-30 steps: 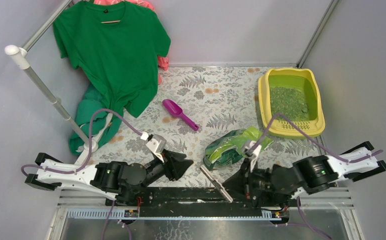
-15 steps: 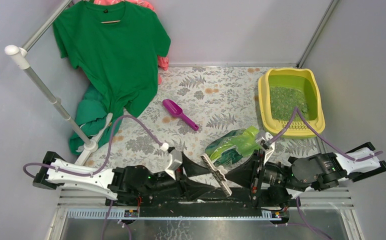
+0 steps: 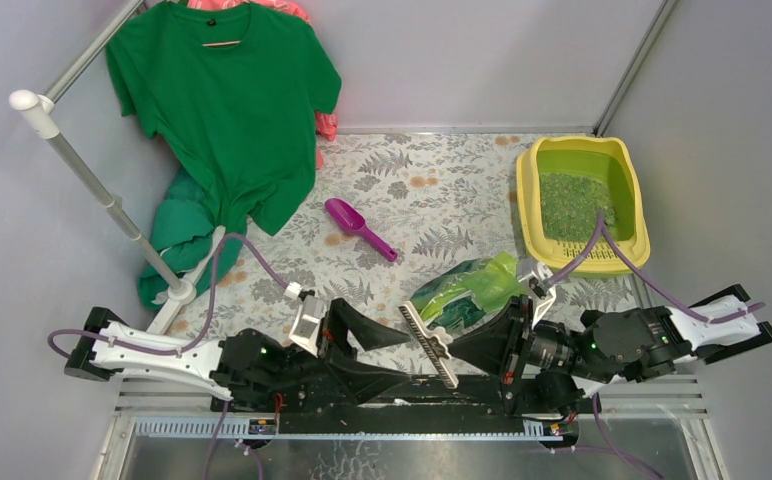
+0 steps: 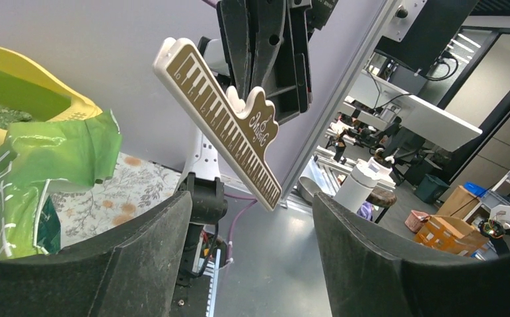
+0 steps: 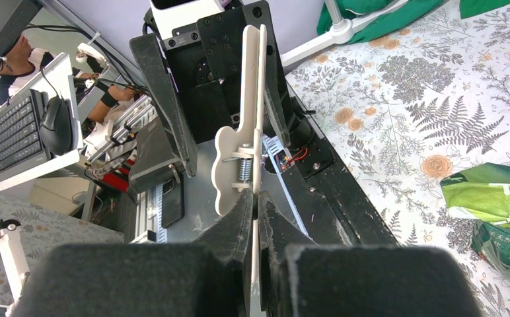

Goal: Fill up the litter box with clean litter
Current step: Clamp the cat litter bag at the center of the board.

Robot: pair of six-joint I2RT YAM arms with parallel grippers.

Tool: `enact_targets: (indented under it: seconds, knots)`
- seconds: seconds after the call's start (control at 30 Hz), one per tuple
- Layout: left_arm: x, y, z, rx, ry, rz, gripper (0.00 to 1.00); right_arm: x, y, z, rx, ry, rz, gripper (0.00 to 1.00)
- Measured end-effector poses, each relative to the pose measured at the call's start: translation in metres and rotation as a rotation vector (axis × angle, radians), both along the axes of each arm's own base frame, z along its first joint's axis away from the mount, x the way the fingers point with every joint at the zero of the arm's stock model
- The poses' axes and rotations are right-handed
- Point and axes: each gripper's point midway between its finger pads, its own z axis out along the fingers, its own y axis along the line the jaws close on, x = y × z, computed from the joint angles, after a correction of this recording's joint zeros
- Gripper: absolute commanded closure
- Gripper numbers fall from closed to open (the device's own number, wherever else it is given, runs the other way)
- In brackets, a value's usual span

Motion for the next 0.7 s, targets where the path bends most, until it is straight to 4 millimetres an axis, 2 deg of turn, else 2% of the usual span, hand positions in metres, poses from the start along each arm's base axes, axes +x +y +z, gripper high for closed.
enact_targets:
  seconds: [0.13, 0.33, 0.53, 0.7]
  knots:
    - [0.000, 0.000, 0.006, -0.038, 0.006, -0.001, 0.26, -0.002, 0.007, 0.000, -0.004, -0.014, 0.003, 0.98]
    - [0.001, 0.005, 0.008, -0.104, 0.025, 0.000, 0.39, -0.003, 0.012, -0.002, -0.004, -0.023, 0.004, 0.98]
    - [0.006, 0.011, 0.018, -0.167, 0.049, 0.013, 0.43, -0.004, 0.016, -0.004, -0.004, -0.030, 0.005, 0.98]
    - [0.015, 0.014, 0.018, -0.198, 0.074, 0.036, 0.57, -0.005, 0.020, -0.003, 0.002, -0.033, 0.005, 0.98]
